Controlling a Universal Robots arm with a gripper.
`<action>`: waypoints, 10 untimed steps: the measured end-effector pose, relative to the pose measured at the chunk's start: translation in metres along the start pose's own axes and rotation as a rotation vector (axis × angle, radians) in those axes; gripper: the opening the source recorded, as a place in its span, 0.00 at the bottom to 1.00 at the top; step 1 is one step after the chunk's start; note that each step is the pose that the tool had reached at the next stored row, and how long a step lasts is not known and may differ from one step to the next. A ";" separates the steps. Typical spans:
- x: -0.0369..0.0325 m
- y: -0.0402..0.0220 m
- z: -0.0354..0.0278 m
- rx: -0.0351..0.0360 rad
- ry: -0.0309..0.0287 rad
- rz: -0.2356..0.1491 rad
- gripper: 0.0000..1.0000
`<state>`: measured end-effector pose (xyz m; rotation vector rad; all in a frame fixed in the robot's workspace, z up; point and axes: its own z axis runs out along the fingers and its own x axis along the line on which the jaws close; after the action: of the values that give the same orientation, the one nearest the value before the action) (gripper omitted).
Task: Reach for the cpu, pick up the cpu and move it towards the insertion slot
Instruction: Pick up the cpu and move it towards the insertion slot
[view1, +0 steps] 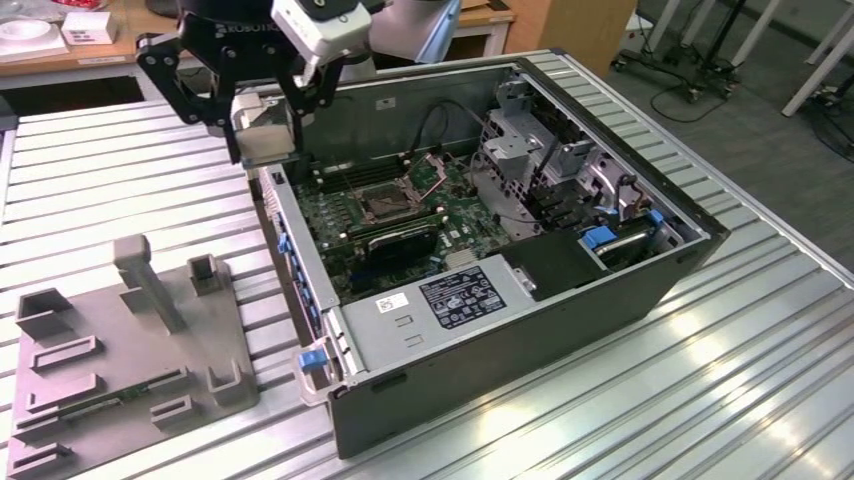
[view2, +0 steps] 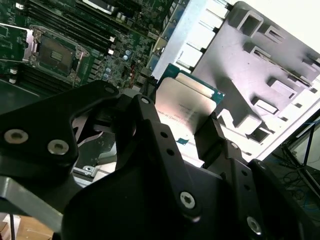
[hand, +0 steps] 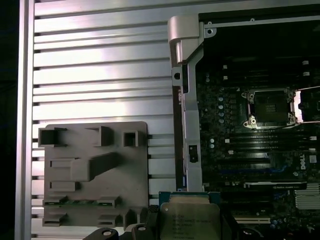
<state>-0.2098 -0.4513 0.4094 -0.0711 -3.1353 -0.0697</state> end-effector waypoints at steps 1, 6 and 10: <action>-0.0010 0.0001 0.0000 0.0000 0.0000 0.000 0.55; -0.0064 0.0003 0.0000 0.0000 0.0000 0.000 0.55; -0.0127 0.0006 0.0001 0.0000 0.0000 0.000 0.55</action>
<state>-0.1971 -0.4513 0.4093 -0.0710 -3.1353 -0.0697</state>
